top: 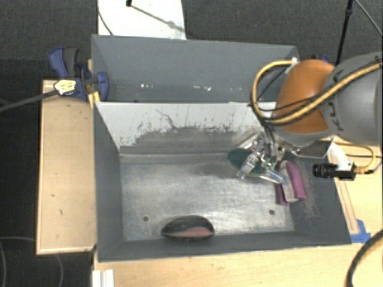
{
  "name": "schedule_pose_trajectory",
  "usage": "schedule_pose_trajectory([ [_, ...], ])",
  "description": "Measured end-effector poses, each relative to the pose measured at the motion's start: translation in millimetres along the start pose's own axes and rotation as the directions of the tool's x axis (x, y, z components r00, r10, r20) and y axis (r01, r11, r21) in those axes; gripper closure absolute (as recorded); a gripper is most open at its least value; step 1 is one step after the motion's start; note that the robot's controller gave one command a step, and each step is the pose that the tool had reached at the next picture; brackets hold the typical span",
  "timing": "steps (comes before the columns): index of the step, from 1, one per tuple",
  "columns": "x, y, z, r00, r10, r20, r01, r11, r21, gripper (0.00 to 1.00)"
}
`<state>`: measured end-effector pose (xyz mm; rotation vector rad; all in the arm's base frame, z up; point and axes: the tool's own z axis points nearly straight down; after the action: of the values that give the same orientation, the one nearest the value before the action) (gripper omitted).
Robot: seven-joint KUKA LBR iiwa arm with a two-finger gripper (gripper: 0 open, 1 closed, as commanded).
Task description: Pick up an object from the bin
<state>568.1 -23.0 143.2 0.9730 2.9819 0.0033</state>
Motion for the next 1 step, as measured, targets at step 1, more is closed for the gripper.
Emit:
schedule_pose_trajectory([
  [1, -1.0, 0.9, -33.3, 1.000, -0.006, 0.000, 0.006, 1.000, 0.000, 1.00],
])
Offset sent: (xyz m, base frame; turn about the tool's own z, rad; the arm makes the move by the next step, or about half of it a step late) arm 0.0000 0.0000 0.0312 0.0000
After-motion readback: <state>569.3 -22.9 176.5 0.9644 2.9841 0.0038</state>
